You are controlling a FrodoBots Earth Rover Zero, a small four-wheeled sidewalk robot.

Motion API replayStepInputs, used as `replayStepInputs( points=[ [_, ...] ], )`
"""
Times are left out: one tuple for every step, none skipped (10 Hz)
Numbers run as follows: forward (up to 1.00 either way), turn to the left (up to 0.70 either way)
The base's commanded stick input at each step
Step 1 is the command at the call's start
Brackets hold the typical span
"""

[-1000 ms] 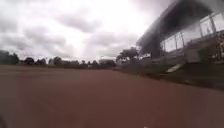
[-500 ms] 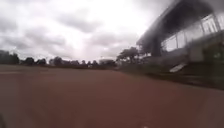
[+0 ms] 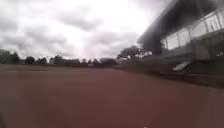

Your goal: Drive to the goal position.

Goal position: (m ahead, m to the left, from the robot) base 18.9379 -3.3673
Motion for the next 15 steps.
replayStepInputs(
  points=[
    [0.7,0.0],
    [0.7,0.0],
    [0.7,0.0],
    [0.7,0.0],
    [0.7,0.0],
    [0.7,0.0],
    [0.7,0.0],
    [0.7,0.0],
    [0.7,0.0],
    [0.7,0.0],
    [0.7,0.0],
    [0.7,0.0],
    [0.7,0.0],
    [0.7,0.0],
    [0.7,0.0]
  ],
)
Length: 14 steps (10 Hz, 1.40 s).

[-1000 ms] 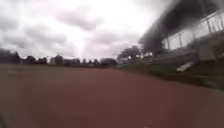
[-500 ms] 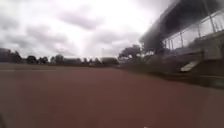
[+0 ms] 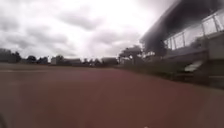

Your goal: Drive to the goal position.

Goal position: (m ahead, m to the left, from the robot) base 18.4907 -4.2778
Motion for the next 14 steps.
replayStepInputs(
  points=[
    [0.7,0.0],
    [0.7,0.0],
    [0.7,0.0],
    [0.7,0.0],
    [0.7,0.0],
    [0.7,0.0],
    [0.7,0.0],
    [0.7,0.0],
    [0.7,0.0],
    [0.7,0.0],
    [0.7,0.0],
    [0.7,0.0],
    [0.7,0.0],
    [0.7,0.0]
  ],
)
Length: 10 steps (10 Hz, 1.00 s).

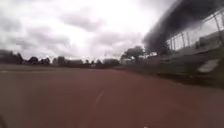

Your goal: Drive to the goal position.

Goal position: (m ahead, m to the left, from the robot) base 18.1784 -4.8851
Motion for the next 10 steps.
replayStepInputs(
  points=[
    [0.7,0.0],
    [0.7,0.0],
    [0.7,0.0],
    [0.7,0.0],
    [0.7,0.0],
    [0.7,0.0],
    [0.7,0.0],
    [0.7,0.0],
    [0.7,0.0],
    [0.7,0.0]
  ],
)
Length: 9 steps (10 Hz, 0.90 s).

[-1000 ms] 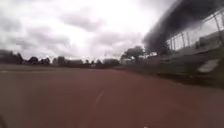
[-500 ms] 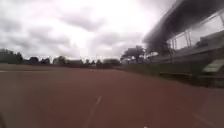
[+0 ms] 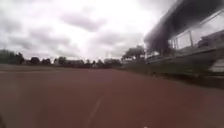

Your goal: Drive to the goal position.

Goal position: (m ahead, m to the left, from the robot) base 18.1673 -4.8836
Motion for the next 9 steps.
replayStepInputs(
  points=[
    [0.7,0.0],
    [0.7,0.0],
    [0.7,0.0],
    [0.7,0.0],
    [0.7,0.0],
    [0.7,0.0],
    [0.7,0.0],
    [0.7,0.0],
    [0.7,0.0]
  ],
)
